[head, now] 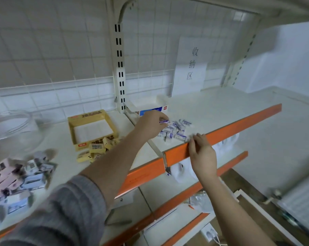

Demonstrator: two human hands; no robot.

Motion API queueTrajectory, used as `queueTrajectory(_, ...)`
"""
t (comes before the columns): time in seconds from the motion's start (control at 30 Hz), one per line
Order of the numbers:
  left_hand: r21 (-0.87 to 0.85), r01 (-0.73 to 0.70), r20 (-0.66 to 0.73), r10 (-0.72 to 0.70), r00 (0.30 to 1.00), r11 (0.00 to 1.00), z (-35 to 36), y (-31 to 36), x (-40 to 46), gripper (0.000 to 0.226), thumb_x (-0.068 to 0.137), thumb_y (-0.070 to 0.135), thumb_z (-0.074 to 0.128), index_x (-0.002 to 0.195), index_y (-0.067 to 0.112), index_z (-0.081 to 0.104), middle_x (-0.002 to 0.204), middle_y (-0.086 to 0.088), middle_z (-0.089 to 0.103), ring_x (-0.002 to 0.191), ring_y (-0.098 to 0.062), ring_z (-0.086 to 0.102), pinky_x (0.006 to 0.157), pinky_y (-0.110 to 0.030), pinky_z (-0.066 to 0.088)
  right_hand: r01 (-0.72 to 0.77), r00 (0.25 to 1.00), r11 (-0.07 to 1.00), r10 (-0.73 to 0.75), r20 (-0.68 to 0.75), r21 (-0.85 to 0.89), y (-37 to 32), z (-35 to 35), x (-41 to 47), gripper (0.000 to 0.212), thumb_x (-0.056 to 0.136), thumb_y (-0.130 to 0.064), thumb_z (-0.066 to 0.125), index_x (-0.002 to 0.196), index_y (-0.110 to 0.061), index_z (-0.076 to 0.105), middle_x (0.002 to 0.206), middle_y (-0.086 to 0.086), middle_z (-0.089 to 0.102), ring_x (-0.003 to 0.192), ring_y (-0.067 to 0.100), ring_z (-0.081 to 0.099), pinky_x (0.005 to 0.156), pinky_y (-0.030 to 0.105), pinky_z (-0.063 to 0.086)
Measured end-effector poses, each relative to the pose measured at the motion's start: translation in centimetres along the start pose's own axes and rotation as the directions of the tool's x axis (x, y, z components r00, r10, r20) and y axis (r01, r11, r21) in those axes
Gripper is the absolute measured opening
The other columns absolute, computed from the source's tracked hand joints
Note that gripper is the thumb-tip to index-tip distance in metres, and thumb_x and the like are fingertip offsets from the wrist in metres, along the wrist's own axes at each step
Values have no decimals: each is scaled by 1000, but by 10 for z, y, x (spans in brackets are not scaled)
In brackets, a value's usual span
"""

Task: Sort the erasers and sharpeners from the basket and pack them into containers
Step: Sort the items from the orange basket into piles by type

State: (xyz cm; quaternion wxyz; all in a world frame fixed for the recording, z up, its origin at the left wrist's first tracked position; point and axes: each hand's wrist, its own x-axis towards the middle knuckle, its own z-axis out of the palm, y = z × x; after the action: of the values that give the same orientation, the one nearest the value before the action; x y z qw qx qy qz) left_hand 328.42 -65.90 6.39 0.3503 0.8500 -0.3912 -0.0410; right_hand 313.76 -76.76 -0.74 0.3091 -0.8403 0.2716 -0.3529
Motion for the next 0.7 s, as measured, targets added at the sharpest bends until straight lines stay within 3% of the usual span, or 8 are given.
queueTrajectory(0.1,22,2,22,-3,1000,1000,1,-1,7,26,85,20,67,111,13,67,110,-2,67,93,-16,61,76,-25,47,-38,999,999,38,14,23,-4,-4,-2,29,98,-24,48,111,-5,66,126,10,60,126,17,45,98,18,32)
queueTrajectory(0.2,9,6,15,-6,1000,1000,-6,-2,4,27,85,21,68,111,13,67,107,-3,66,85,-15,60,75,-29,51,-48,999,999,48,21,1,-5,-5,-2,29,98,-22,47,115,-5,64,130,11,58,130,15,42,99,21,33)
queueTrajectory(0.4,7,-16,-21,17,1000,1000,-57,-17,-31,19,87,23,63,103,15,70,103,0,66,91,-17,62,79,-28,51,-37,999,981,42,26,-189,-34,-3,-3,27,97,-17,47,99,3,66,115,17,61,102,32,58,77,33,40)
queueTrajectory(0.5,59,-23,-17,24,1000,998,-109,-33,-68,17,90,21,56,97,24,72,99,1,68,91,-20,63,81,-34,52,-41,999,984,38,-23,-172,-72,15,-16,29,94,-21,45,98,-3,68,100,19,68,89,35,63,71,33,44)
queueTrajectory(0.6,100,-22,-40,26,999,995,-165,-62,-119,16,90,23,56,96,30,70,99,4,64,91,-18,61,84,-35,52,-39,995,991,27,-93,-126,-127,43,-39,29,92,-20,50,109,-6,68,107,17,69,98,33,63,78,31,44)
queueTrajectory(0.7,132,17,-56,-9,998,991,-215,-100,-174,17,90,24,57,100,22,71,98,8,63,90,-10,57,79,-24,46,-3,994,999,-3,-112,-46,-186,79,-69,30,92,-20,52,114,-7,67,115,13,67,106,27,61,82,27,42)
